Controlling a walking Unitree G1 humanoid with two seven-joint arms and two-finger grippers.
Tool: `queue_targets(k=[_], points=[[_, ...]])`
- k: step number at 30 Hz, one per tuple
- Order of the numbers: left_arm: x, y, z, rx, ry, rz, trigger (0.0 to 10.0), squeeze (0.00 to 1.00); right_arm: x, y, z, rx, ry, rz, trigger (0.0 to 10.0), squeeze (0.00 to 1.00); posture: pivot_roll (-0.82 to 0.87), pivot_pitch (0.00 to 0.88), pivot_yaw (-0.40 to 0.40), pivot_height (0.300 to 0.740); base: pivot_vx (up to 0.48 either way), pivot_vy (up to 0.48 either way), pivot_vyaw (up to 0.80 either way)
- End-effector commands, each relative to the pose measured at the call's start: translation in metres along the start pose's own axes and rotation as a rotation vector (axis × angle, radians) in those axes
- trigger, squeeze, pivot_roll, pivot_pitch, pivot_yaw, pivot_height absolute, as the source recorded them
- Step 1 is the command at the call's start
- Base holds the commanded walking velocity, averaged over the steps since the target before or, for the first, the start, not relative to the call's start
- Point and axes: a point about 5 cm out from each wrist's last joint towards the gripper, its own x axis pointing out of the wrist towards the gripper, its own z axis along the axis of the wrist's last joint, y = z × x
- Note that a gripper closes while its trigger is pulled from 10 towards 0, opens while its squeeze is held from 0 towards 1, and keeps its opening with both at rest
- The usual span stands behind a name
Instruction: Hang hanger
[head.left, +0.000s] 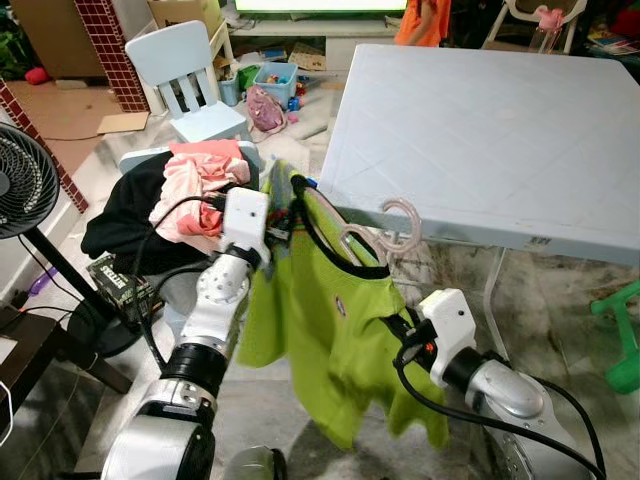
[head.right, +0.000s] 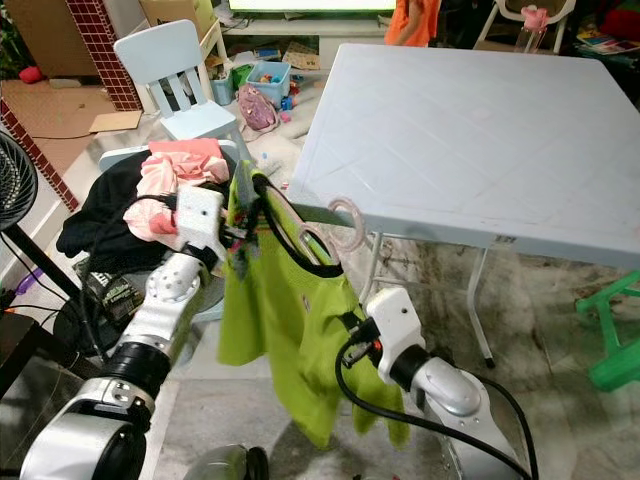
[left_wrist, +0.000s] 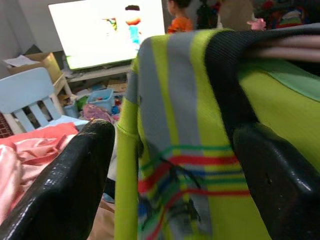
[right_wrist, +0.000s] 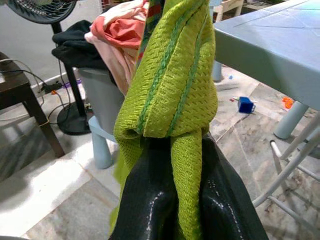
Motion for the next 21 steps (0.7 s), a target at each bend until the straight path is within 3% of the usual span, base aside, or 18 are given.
queue_targets(k=[1, 10, 17, 21], points=[[0.000, -0.002, 0.002, 0.013, -0.010, -0.018, 10.0, 0.00, 0.005, 0.002, 0.009, -0.012, -0.043, 0.015, 10.0, 0.00, -0.10, 0.000, 0.045, 0.740, 0.000, 0.000, 0.00], [0.005, -0.001, 0.007, -0.001, -0.016, -0.016, 10.0, 0.00, 0.010, 0.006, 0.007, -0.011, -0.036, 0.035, 10.0, 0.00, -0.10, 0.000, 0.049, 0.740, 0.000, 0.000, 0.00], [0.008, 0.017, 0.012, 0.029, -0.023, 0.046, 10.0, 0.00, 0.002, 0.008, 0.003, -0.001, -0.021, 0.057, 10.0, 0.00, -0.10, 0.000, 0.050, 0.740, 0.000, 0.000, 0.00], [0.007, 0.029, 0.011, 0.042, -0.016, 0.068, 10.0, 0.00, -0.005, -0.001, -0.003, -0.005, 0.005, 0.011, 10.0, 0.00, -0.10, 0.000, 0.050, 0.740, 0.000, 0.000, 0.00]])
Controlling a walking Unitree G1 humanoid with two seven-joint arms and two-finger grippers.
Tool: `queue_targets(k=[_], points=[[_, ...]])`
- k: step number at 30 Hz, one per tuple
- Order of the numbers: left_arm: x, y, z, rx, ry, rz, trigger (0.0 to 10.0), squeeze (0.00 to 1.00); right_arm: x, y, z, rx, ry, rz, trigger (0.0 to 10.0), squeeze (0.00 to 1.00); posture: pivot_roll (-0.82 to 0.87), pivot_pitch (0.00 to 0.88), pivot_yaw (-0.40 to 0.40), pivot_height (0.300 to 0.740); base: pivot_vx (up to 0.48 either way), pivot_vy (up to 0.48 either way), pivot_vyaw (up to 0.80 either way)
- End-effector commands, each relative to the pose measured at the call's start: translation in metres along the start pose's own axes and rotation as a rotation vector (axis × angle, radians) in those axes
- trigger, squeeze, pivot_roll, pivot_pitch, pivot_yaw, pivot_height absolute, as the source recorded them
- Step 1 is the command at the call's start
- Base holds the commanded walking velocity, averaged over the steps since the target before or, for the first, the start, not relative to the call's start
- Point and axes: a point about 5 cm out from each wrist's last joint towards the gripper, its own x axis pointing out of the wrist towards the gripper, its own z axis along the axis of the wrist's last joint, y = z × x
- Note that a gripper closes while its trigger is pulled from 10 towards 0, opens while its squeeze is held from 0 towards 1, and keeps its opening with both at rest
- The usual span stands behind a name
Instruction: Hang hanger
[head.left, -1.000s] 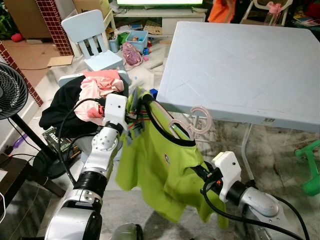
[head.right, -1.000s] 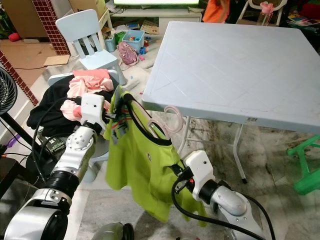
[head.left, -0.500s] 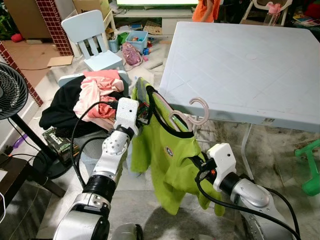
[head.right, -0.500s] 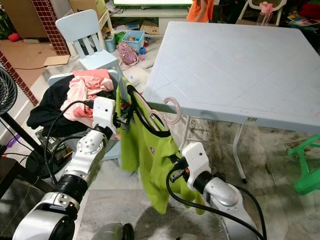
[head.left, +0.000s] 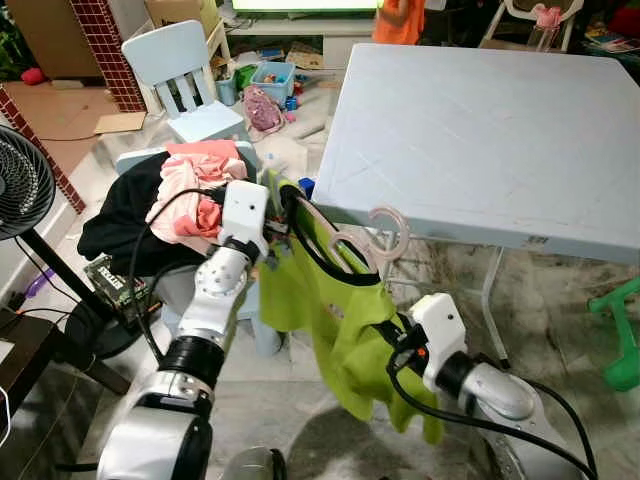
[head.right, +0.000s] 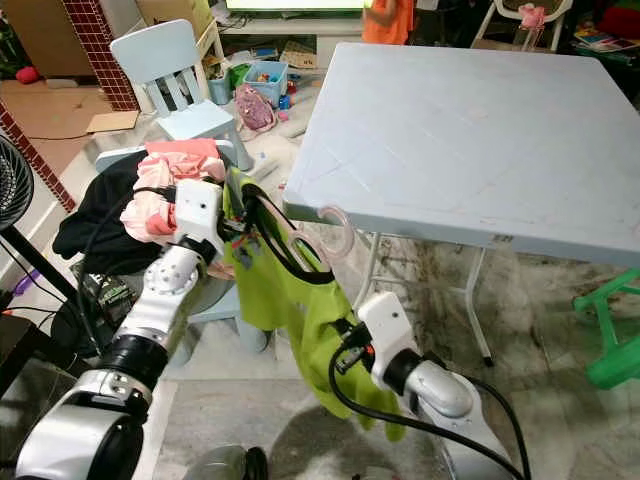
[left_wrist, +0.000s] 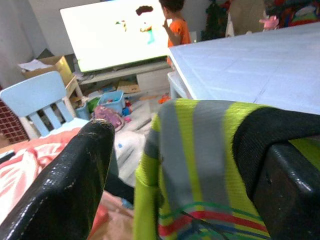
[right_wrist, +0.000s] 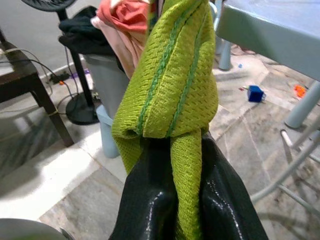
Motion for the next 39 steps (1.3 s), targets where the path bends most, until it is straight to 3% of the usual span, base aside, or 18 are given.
queue_targets(k=[1, 11, 24, 29, 33, 37, 39], points=[[0.001, 0.011, 0.003, 0.010, -0.011, 0.032, 10.0, 0.00, -0.003, -0.010, 0.008, -0.015, -0.038, -0.044, 10.0, 0.00, -0.10, 0.000, 0.050, 0.740, 0.000, 0.000, 0.00], [-0.001, 0.020, 0.000, 0.048, -0.002, 0.041, 10.0, 0.00, -0.004, -0.023, 0.006, -0.018, -0.022, -0.116, 10.0, 0.00, -0.10, 0.000, 0.047, 0.740, 0.000, 0.000, 0.00], [-0.001, 0.029, 0.001, 0.091, 0.000, 0.045, 10.0, 0.00, -0.016, -0.038, 0.001, -0.023, 0.004, -0.200, 10.0, 0.00, -0.10, 0.000, 0.045, 0.740, 0.000, 0.000, 0.00], [-0.001, 0.032, 0.001, 0.106, 0.004, 0.050, 10.0, 0.00, -0.019, -0.033, 0.003, -0.010, -0.008, -0.155, 10.0, 0.00, -0.10, 0.000, 0.044, 0.740, 0.000, 0.000, 0.00], [-0.001, 0.034, 0.000, 0.117, 0.010, 0.051, 10.0, 0.00, -0.023, -0.023, 0.005, -0.005, -0.017, -0.045, 10.0, 0.00, -0.10, 0.000, 0.042, 0.740, 0.000, 0.000, 0.00], [-0.002, 0.030, -0.004, 0.129, 0.031, 0.006, 10.0, 0.00, -0.024, -0.027, 0.010, 0.009, -0.039, -0.045, 10.0, 0.00, -0.10, 0.000, 0.043, 0.740, 0.000, 0.000, 0.00], [-0.003, 0.034, -0.003, 0.185, 0.027, 0.003, 10.0, 0.00, -0.028, -0.030, 0.008, -0.023, -0.016, -0.025, 10.0, 0.00, -0.10, 0.000, 0.043, 0.740, 0.000, 0.000, 0.00]])
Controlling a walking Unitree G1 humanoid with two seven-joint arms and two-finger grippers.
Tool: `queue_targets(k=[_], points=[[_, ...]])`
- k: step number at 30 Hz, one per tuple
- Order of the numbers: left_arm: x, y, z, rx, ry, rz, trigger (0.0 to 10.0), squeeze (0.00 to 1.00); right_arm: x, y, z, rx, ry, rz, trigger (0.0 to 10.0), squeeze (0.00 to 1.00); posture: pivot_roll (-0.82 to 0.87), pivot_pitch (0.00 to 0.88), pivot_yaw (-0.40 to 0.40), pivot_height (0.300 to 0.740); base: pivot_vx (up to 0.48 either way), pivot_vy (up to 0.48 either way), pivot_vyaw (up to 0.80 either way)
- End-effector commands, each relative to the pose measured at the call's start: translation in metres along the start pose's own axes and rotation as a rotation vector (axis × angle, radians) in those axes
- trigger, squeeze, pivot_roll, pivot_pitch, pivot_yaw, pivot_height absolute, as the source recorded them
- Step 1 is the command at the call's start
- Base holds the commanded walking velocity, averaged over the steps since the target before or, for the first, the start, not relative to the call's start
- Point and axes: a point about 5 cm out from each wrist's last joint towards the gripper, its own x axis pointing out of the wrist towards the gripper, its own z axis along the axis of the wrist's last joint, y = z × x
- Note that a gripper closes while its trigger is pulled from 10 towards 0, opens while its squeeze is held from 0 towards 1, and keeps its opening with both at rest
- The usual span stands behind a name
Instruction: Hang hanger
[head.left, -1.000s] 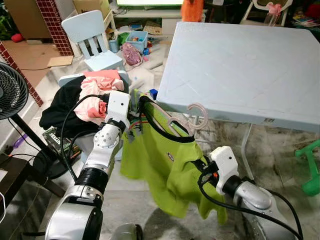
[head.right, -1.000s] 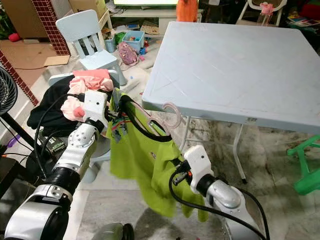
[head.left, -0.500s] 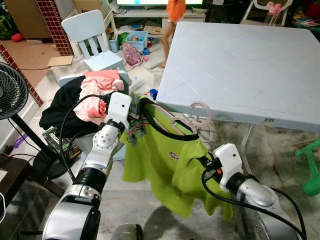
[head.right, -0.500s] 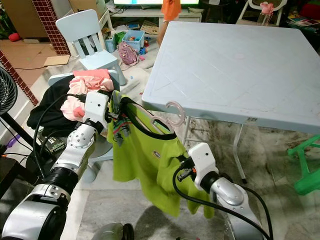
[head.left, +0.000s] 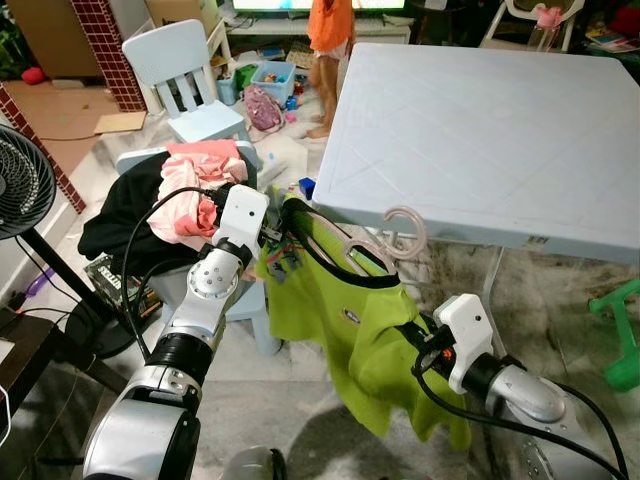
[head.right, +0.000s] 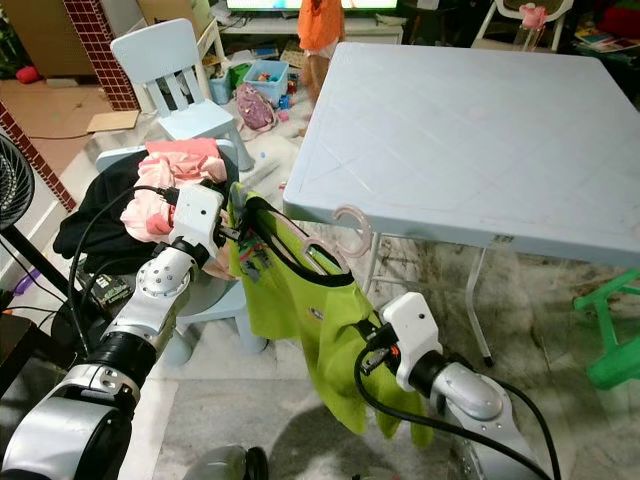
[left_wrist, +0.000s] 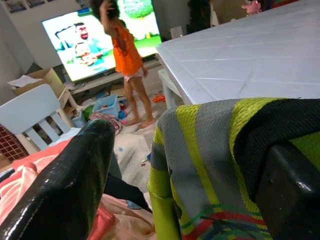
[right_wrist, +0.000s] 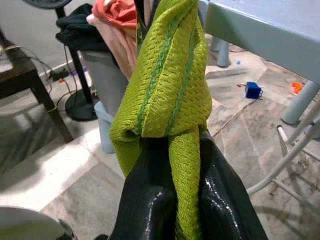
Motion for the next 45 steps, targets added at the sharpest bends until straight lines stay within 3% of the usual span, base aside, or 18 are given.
queue_targets(k=[1, 4, 8, 11, 15, 20, 23, 29, 31, 35, 40, 45], points=[[-0.005, 0.034, -0.004, 0.029, 0.038, 0.114, 10.0, 0.00, -0.014, -0.014, 0.004, -0.040, -0.011, -0.047, 10.0, 0.00, -0.10, 0.000, 0.041, 0.740, 0.000, 0.000, 0.00], [-0.006, 0.042, -0.005, 0.028, 0.048, 0.135, 10.0, 0.00, -0.026, -0.024, -0.006, -0.082, 0.040, -0.076, 10.0, 0.00, -0.10, 0.000, 0.039, 0.740, 0.000, 0.000, 0.00], [-0.010, 0.052, -0.007, 0.041, 0.053, 0.147, 10.0, 0.00, -0.058, -0.051, -0.020, -0.139, 0.139, -0.158, 10.0, 0.00, -0.11, 0.000, 0.044, 0.740, 0.000, 0.000, 0.00], [-0.011, 0.049, -0.010, 0.030, 0.071, 0.122, 10.0, 0.00, -0.065, -0.064, -0.014, -0.141, 0.127, -0.222, 10.0, 0.00, -0.11, 0.000, 0.045, 0.740, 0.000, 0.000, 0.00], [-0.010, 0.045, -0.012, 0.026, 0.085, 0.095, 10.0, 0.00, -0.064, -0.068, -0.009, -0.131, 0.100, -0.246, 10.0, 0.00, -0.11, 0.000, 0.045, 0.740, 0.000, 0.000, 0.00], [-0.009, 0.025, -0.018, -0.007, 0.121, 0.000, 10.0, 0.00, -0.047, -0.061, 0.009, -0.074, -0.019, -0.252, 10.0, 0.00, -0.11, 0.000, 0.046, 0.740, 0.000, 0.000, 0.00], [-0.010, 0.002, -0.025, -0.041, 0.147, -0.088, 10.0, 0.00, -0.027, -0.044, 0.038, 0.001, -0.172, -0.209, 10.0, 0.00, -0.11, 0.000, 0.047, 0.740, 0.000, 0.000, 0.00], [-0.007, -0.008, -0.022, -0.021, 0.127, -0.086, 10.0, 0.00, -0.020, -0.033, 0.053, 0.045, -0.233, -0.157, 10.0, 0.00, -0.11, 0.000, 0.046, 0.740, 0.000, 0.000, 0.00], [-0.003, -0.012, -0.016, -0.050, 0.097, -0.081, 10.0, 0.00, -0.016, -0.028, 0.060, 0.067, -0.258, -0.141, 10.0, 0.00, -0.11, 0.000, 0.045, 0.740, 0.000, 0.000, 0.00], [0.000, -0.014, -0.008, -0.063, 0.058, -0.079, 10.0, 0.00, -0.013, -0.023, 0.059, 0.064, -0.243, -0.124, 10.0, 0.00, -0.11, 0.000, 0.046, 0.740, 0.000, 0.000, 0.00], [0.006, -0.011, 0.009, -0.105, -0.018, -0.044, 10.0, 0.00, -0.012, -0.014, 0.038, 0.009, -0.114, -0.121, 10.0, 0.00, -0.11, 0.000, 0.046, 0.740, 0.000, 0.000, 0.00], [0.006, -0.011, 0.011, -0.115, -0.035, -0.040, 10.0, 0.00, -0.010, -0.010, 0.032, 0.027, -0.090, -0.127, 10.0, 0.00, -0.11, 0.000, 0.046, 0.740, 0.000, 0.000, 0.00]])
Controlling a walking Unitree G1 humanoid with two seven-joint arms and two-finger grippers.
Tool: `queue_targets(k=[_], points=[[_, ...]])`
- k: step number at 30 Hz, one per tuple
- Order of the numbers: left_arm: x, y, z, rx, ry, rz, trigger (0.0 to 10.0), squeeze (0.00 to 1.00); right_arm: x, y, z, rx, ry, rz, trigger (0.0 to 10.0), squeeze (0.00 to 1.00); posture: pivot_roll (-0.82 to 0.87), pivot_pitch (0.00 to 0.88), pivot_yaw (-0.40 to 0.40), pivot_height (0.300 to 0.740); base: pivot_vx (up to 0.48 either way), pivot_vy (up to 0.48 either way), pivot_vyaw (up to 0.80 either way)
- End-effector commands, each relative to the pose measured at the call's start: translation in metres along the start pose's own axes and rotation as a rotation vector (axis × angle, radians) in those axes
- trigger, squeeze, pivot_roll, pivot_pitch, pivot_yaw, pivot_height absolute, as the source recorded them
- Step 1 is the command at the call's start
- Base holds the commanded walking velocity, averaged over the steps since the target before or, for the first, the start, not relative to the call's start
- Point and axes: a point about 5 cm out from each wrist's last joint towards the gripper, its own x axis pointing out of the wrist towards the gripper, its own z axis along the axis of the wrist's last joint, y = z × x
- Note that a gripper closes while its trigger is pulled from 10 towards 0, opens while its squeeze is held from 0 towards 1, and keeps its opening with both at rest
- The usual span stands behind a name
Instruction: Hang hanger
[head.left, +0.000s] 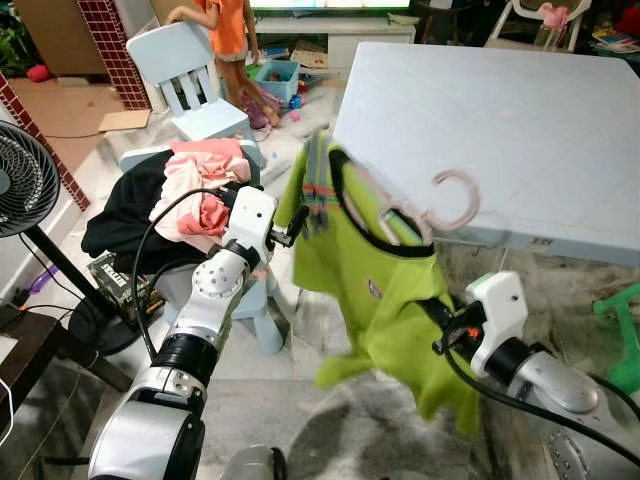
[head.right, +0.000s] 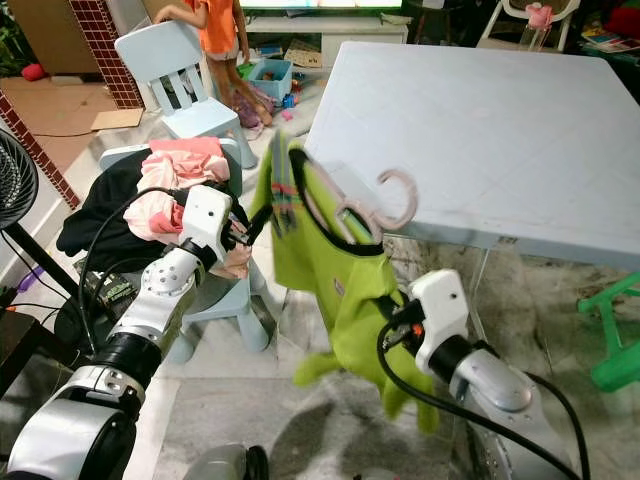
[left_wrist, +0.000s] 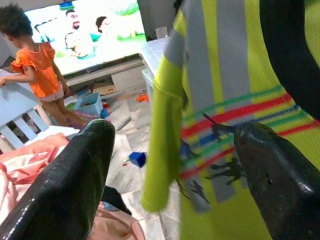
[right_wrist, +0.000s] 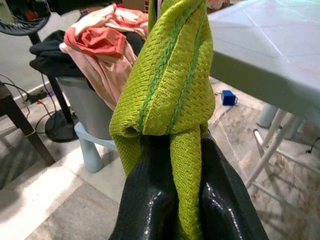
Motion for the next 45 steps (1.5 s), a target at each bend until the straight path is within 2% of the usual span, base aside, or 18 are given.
queue_targets(k=[1, 12, 22, 23, 24, 25, 26, 30, 45], points=[[0.002, 0.002, 0.006, -0.002, -0.022, 0.008, 10.0, 0.00, 0.002, 0.004, 0.006, -0.022, -0.024, 0.006, 10.0, 0.00, -0.11, 0.000, 0.047, 0.740, 0.000, 0.000, 0.00], [0.010, -0.011, 0.011, -0.025, -0.031, -0.035, 10.0, 0.00, 0.008, 0.019, 0.000, -0.026, 0.012, 0.107, 10.0, 0.00, -0.11, 0.000, 0.048, 0.740, 0.000, 0.000, 0.00], [0.013, -0.016, 0.012, -0.031, -0.029, -0.052, 10.0, 0.00, 0.012, 0.025, -0.005, -0.025, 0.032, 0.137, 10.0, 0.00, -0.11, 0.000, 0.050, 0.740, 0.000, 0.000, 0.00], [0.013, -0.015, 0.011, -0.031, -0.022, -0.052, 6.7, 0.00, 0.010, 0.025, -0.006, -0.024, 0.036, 0.142, 10.0, 0.00, -0.11, 0.000, 0.050, 0.740, 0.000, 0.000, 0.00], [0.012, -0.014, 0.009, -0.033, -0.016, -0.050, 2.4, 0.00, 0.009, 0.026, -0.007, -0.024, 0.038, 0.142, 10.0, 0.00, -0.11, 0.000, 0.050, 0.740, 0.000, 0.000, 0.00], [0.011, -0.014, 0.009, -0.035, -0.015, -0.047, 2.4, 0.00, 0.009, 0.026, -0.007, -0.024, 0.038, 0.142, 10.0, 0.00, -0.11, 0.000, 0.050, 0.740, 0.000, 0.000, 0.00], [0.011, -0.013, 0.007, -0.033, -0.011, -0.046, 0.0, 0.00, 0.008, 0.024, -0.007, -0.025, 0.040, 0.135, 10.0, 0.00, -0.11, 0.000, 0.052, 0.740, 0.000, 0.000, 0.00], [0.008, -0.012, 0.003, -0.030, 0.000, -0.049, 0.0, 0.00, 0.007, 0.019, -0.007, -0.020, 0.040, 0.101, 10.0, 0.00, -0.11, 0.000, 0.052, 0.740, 0.000, 0.000, 0.00], [0.006, -0.008, -0.001, -0.011, 0.020, -0.049, 0.0, 0.00, 0.007, 0.018, -0.006, -0.018, 0.034, 0.098, 10.0, 0.00, -0.11, 0.000, 0.051, 0.740, 0.000, 0.000, 0.00]])
